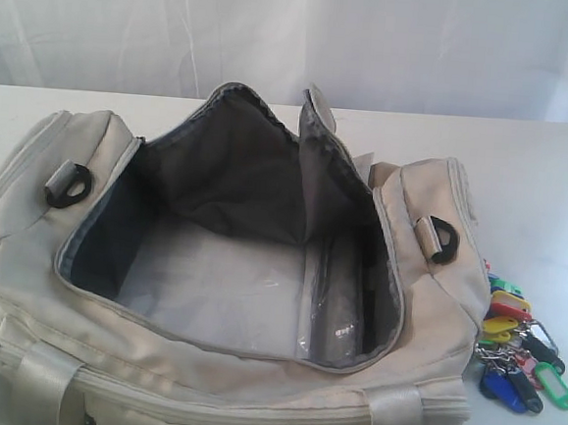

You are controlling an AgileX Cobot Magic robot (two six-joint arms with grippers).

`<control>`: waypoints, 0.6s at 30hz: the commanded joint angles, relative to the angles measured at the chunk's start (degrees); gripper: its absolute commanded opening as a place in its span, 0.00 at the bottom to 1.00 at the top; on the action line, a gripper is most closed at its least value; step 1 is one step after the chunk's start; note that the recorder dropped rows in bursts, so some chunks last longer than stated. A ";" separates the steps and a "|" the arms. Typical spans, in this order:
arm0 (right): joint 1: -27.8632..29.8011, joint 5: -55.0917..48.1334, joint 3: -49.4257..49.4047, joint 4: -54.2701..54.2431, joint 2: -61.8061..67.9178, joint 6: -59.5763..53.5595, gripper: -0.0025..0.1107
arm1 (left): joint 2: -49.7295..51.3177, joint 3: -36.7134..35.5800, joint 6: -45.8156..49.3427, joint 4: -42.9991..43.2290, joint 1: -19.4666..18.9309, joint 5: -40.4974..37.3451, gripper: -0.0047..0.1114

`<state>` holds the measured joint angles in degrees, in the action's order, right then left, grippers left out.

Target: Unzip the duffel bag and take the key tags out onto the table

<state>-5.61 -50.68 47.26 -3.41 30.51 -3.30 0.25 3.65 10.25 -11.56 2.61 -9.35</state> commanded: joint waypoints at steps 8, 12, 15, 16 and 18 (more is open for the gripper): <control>0.47 0.24 -0.02 0.42 -0.20 0.59 0.02 | -0.25 -3.65 -5.92 0.36 -0.35 -5.63 0.04; 0.47 0.24 -0.02 0.42 -0.20 0.59 0.02 | -0.25 -3.65 -7.51 1.02 -0.35 -5.63 0.04; 0.47 0.24 -0.02 0.42 -0.20 0.59 0.02 | -0.25 -3.65 -8.15 2.31 -0.35 -5.27 0.04; 0.47 0.24 -0.02 0.42 -0.20 0.59 0.02 | -0.25 -3.65 -8.62 2.32 -0.69 -5.27 0.04; 0.47 0.24 -0.02 0.42 -0.20 0.59 0.02 | -0.25 -3.65 -10.25 2.67 -1.45 -5.27 0.04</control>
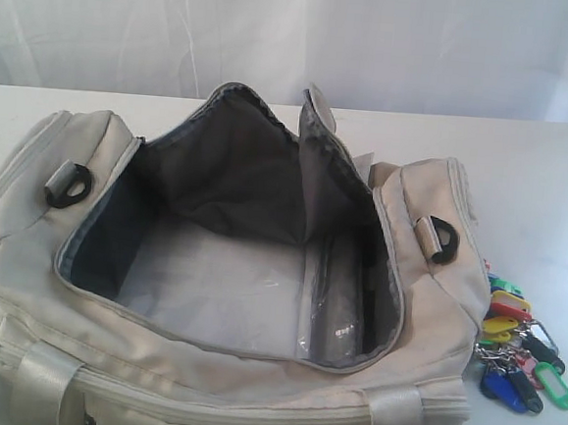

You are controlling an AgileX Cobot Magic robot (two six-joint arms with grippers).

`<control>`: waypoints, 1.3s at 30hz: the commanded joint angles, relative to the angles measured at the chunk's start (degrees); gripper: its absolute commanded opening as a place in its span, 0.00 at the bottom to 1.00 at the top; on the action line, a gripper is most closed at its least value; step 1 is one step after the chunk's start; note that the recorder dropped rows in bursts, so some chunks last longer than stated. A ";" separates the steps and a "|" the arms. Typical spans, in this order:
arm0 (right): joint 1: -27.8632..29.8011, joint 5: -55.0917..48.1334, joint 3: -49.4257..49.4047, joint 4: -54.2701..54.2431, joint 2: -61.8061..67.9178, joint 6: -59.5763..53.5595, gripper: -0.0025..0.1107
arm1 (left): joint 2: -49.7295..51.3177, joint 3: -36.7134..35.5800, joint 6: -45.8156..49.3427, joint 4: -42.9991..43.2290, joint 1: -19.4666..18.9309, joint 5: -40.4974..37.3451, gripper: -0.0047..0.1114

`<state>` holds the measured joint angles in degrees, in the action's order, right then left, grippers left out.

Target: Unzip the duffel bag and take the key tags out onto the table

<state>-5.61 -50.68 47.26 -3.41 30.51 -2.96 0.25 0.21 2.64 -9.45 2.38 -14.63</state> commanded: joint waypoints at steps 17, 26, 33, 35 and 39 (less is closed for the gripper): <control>0.47 0.24 -0.02 0.42 -0.20 0.25 0.02 | -0.25 -0.21 -2.64 1.04 -2.31 3.48 0.04; 0.47 0.24 -0.02 0.42 -0.20 0.25 0.02 | -0.25 -0.21 -2.64 1.04 -2.31 3.49 0.04; 0.47 0.24 -0.02 0.42 -0.20 0.25 0.02 | -0.25 -0.21 -2.64 1.04 -2.31 3.49 0.04; 0.47 0.24 -0.02 0.42 -0.20 0.25 0.02 | -0.25 -0.21 -2.64 1.04 -2.31 3.49 0.04; 0.47 0.24 -0.02 0.42 -0.20 0.25 0.02 | -0.25 -0.21 -2.64 1.04 -2.31 3.49 0.04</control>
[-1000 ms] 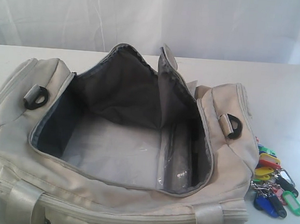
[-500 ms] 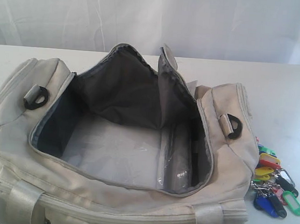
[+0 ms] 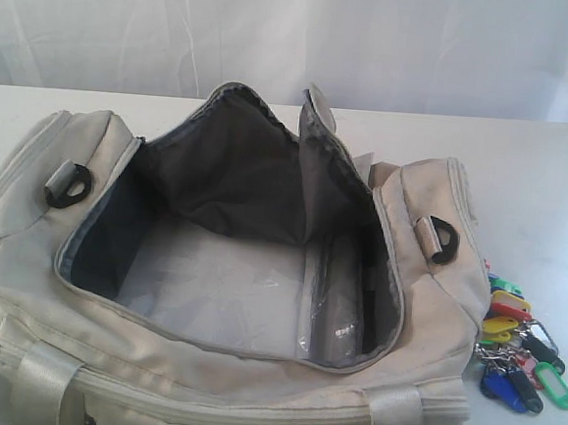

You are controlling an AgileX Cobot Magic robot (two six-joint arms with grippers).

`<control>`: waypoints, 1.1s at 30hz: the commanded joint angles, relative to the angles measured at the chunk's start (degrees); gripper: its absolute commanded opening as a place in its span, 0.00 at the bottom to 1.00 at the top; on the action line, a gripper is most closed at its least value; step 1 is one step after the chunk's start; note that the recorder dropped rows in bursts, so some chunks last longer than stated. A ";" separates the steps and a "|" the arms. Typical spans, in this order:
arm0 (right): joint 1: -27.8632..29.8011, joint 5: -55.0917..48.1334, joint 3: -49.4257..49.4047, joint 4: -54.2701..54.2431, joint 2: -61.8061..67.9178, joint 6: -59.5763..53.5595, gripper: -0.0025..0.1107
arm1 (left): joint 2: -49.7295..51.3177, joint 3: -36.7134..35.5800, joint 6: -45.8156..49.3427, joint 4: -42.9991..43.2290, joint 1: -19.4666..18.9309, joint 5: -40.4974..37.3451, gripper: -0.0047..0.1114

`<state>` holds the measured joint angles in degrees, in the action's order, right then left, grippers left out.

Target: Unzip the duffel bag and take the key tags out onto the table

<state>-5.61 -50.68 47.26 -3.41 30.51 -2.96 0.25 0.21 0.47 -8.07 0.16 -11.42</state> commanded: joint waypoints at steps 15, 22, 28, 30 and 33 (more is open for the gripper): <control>0.47 0.24 -0.02 0.42 -0.20 0.25 0.02 | -0.25 -0.21 -0.47 -0.33 -0.08 0.28 0.04; 0.57 0.24 -0.02 0.42 -2.90 0.25 0.02 | -0.25 -0.21 -0.47 -0.33 -0.08 0.28 0.04; 4.35 0.24 -0.02 0.42 -8.68 0.25 0.02 | -0.25 -0.21 -0.47 -0.33 -0.08 0.28 0.04; 6.16 0.24 -0.02 0.42 -10.23 0.25 0.02 | -0.25 -0.21 -0.47 -0.33 -0.08 0.28 0.04; 8.77 0.24 -0.02 0.42 -12.66 0.25 0.02 | -0.25 -0.21 -0.47 -0.33 -0.08 0.28 0.04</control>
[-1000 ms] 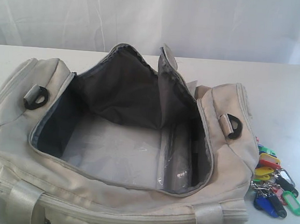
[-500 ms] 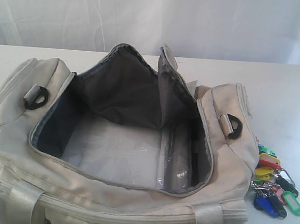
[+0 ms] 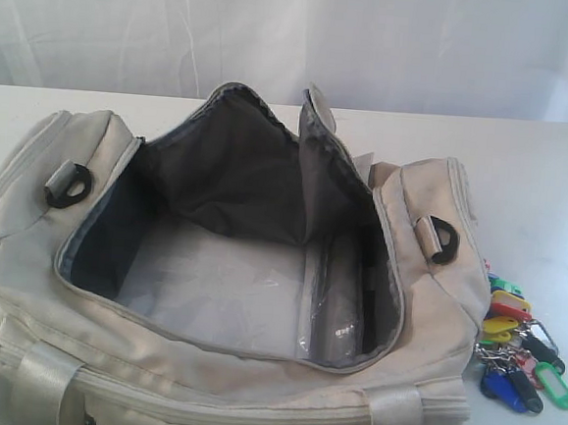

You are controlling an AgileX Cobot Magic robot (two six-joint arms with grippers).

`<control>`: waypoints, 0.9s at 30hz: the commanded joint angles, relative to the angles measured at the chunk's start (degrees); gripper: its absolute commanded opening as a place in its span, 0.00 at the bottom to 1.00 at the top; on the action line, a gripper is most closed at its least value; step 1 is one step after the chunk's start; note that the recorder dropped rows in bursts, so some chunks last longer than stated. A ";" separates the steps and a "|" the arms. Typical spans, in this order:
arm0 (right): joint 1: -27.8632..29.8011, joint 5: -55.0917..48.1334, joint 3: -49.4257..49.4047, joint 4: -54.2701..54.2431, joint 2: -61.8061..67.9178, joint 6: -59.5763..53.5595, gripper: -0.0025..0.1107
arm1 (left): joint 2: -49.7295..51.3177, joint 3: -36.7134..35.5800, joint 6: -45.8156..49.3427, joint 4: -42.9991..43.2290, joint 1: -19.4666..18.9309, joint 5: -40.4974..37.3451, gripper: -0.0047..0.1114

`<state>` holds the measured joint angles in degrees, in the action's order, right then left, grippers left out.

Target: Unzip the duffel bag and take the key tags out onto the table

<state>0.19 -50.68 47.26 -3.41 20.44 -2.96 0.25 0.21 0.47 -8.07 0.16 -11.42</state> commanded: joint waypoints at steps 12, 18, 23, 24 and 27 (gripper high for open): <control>3.86 0.24 -0.42 0.42 -6.61 0.25 0.02 | -0.25 -0.21 -0.47 -0.33 -0.08 0.28 0.04; 3.86 0.68 -8.64 0.41 -10.72 0.25 0.02 | -0.25 -0.21 -0.47 -0.33 -0.08 0.28 0.04; 3.86 6.88 -20.80 0.41 -17.17 0.25 0.02 | -0.25 -0.21 -0.47 -0.33 -0.08 0.28 0.04; 3.86 11.78 -22.94 0.41 -19.03 0.25 0.02 | -0.25 -0.21 -0.47 -0.33 -0.08 0.28 0.04; 3.86 19.88 -27.70 0.29 -20.44 0.25 0.02 | -0.25 -0.21 -0.47 -0.33 -0.08 0.28 0.04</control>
<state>3.72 -38.42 23.29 -3.41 1.14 -2.96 0.25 0.21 0.47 -8.07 0.16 -11.42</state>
